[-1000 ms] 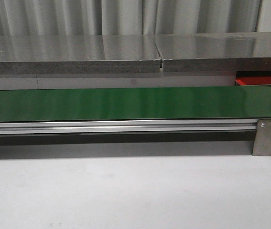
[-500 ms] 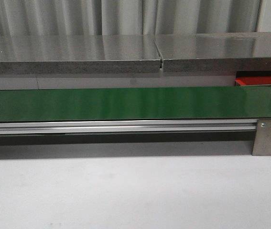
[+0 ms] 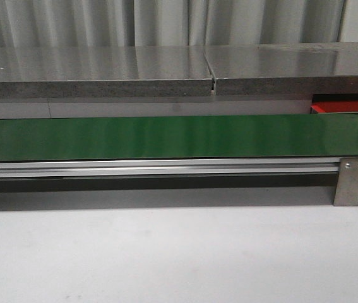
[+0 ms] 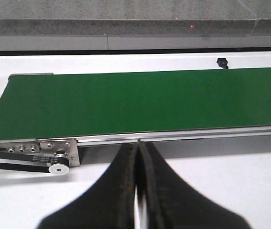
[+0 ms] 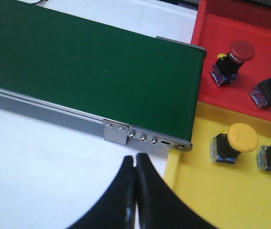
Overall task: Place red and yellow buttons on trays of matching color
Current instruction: 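Move the left gripper back over the remaining push buttons, then grasp a red push button from the cluster with the left gripper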
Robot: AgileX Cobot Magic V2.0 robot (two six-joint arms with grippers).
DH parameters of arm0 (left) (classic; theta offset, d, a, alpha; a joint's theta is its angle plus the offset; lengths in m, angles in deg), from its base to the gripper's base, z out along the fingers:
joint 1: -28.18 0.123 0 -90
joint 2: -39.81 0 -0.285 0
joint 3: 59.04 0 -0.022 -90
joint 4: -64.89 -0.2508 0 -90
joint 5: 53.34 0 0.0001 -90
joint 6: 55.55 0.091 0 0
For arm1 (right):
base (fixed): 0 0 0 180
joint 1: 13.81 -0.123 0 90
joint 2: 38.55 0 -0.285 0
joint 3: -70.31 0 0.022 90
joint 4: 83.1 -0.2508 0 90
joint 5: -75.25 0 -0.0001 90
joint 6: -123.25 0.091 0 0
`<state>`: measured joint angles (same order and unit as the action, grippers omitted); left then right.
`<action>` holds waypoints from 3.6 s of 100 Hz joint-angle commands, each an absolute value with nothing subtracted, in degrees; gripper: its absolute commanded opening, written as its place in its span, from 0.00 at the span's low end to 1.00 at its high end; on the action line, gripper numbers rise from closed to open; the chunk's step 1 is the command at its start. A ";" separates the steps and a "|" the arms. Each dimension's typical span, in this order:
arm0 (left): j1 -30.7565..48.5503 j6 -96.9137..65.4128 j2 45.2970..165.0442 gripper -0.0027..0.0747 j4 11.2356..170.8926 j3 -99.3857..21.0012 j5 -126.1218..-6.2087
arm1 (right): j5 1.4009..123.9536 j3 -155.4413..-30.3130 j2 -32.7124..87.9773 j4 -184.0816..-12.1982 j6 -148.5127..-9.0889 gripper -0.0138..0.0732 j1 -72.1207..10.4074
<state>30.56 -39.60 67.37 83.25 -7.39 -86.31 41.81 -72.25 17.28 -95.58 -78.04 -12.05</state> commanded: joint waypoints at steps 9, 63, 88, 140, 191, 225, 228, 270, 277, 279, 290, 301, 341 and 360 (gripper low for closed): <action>30.07 -39.47 68.37 0.01 84.48 -8.89 -82.50 | 44.91 -73.76 16.85 -96.15 -78.38 0.08 -12.11; 30.07 -39.47 68.37 0.01 84.48 -8.89 -82.50 | 44.91 -73.76 16.85 -96.15 -78.38 0.08 -12.11; 30.07 -39.47 68.37 0.01 84.36 -8.09 -82.07 | 44.91 -73.76 16.85 -96.15 -78.38 0.08 -12.11; 30.07 -39.47 68.37 0.90 84.68 -6.42 -80.55 | 44.91 -73.76 16.85 -96.15 -78.38 0.08 -12.11; 39.77 -53.77 88.05 0.84 78.65 -17.23 -75.05 | 44.91 -73.76 16.85 -96.15 -78.38 0.08 -12.11; 48.50 -53.77 115.30 0.84 80.40 -36.10 -77.55 | 44.91 -73.76 16.85 -96.15 -78.38 0.08 -12.11; 48.92 -53.77 117.38 0.84 80.54 -37.61 -78.05 | 44.91 -73.76 16.85 -96.15 -78.38 0.08 -12.11; 56.99 -53.81 136.31 0.84 83.66 -51.36 -85.64 | 44.91 -73.76 16.85 -96.15 -78.38 0.08 -12.11; 58.51 -53.81 137.36 0.84 85.17 -51.36 -85.64 | 44.91 -73.76 16.85 -96.15 -78.38 0.08 -12.11; 58.77 -53.81 137.68 0.84 85.66 -51.36 -85.64 | 44.91 -73.76 16.85 -96.15 -78.38 0.08 -12.11; 59.92 -53.81 139.42 0.84 86.44 -51.36 -85.50 | 44.91 -73.76 16.85 -96.15 -78.38 0.08 -12.11; 60.22 -53.81 141.48 0.84 86.56 -51.48 -84.95 | 44.91 -73.76 16.85 -96.15 -78.38 0.08 -12.11; 60.32 -53.81 151.02 0.84 86.67 -61.97 -91.29 | 44.91 -73.76 16.85 -96.15 -78.38 0.08 -12.11; 60.32 -53.81 154.76 0.84 86.67 -66.90 -93.37 | 44.91 -73.76 16.85 -96.15 -78.38 0.08 -12.11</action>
<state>60.14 -53.24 156.29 85.33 -63.53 -93.90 41.61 -72.25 17.28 -95.58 -78.04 -12.05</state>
